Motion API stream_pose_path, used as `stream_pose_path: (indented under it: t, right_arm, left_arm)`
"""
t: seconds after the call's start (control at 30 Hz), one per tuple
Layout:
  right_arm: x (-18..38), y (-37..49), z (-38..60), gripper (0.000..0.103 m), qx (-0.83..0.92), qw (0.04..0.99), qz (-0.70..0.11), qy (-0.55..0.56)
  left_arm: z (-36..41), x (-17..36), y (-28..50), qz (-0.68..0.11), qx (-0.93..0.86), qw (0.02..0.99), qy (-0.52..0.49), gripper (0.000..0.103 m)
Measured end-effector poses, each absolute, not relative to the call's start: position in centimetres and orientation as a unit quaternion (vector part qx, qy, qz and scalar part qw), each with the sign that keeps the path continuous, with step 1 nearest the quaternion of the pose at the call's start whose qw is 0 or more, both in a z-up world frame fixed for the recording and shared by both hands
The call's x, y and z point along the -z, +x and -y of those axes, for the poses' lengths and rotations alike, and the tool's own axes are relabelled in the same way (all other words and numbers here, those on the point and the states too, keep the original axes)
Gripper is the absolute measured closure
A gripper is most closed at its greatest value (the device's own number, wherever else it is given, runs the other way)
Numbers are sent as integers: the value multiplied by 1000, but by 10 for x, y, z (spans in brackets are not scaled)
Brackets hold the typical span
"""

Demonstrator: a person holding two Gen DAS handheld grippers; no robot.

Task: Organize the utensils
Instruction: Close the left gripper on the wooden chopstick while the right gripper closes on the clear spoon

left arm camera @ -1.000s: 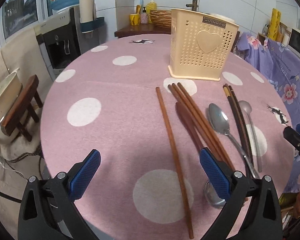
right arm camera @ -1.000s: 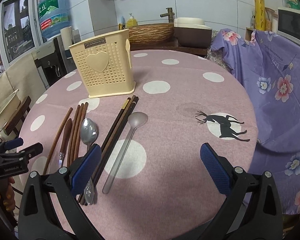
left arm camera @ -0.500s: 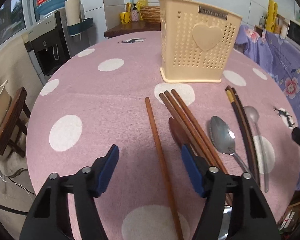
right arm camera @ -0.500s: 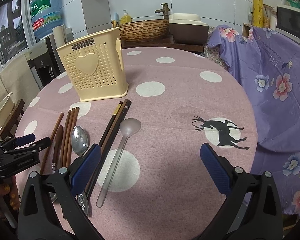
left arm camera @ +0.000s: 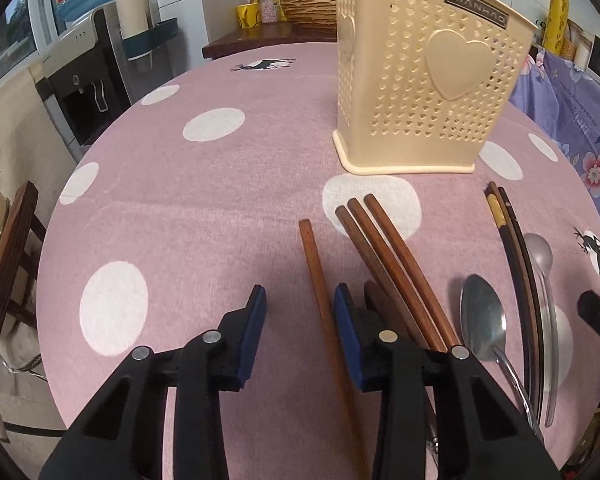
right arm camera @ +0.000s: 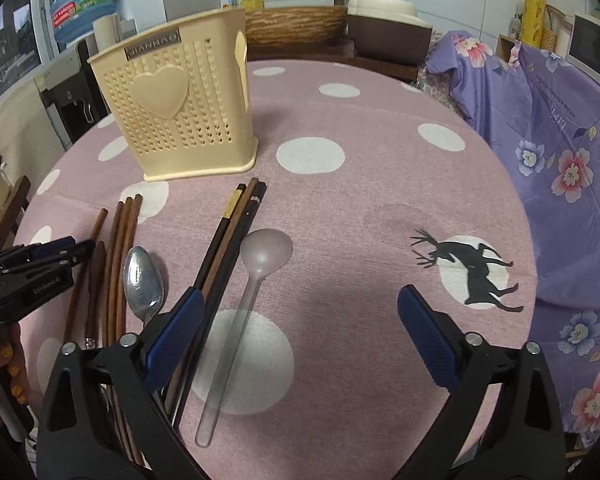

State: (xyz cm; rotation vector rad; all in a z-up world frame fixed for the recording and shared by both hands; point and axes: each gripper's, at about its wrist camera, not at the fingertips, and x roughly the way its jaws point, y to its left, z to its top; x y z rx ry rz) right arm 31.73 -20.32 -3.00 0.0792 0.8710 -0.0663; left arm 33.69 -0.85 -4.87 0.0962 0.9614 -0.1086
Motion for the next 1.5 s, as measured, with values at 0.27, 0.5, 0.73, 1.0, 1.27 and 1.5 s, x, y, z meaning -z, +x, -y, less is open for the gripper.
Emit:
stream_pose_path:
  t: [0.27,0.5,0.73,1.0,1.27,1.5]
  right_arm:
    - [52,350,194,28,44,878,-475,28]
    - [51,364,191,34,48,873,-484,40]
    - [49,381,185,44,50,868,-492,39]
    - [46,382,186,65,50,870,-489,43]
    - [46,383,187,66,48,871,-487,44]
    - [47,383,188,66,45,875,-480,47]
  left_arm:
    - [13,48,347,-465,53,882,45,73]
    - [18,49,352,-466,53,882,47,79]
    - [23,49,357,-467,52,881,50,86]
    - [25,49,360,-467,46,881,55,93]
    - [25,49,360,-467,44,881,54,93]
    - [23,49,361,-467,44,882,49,94]
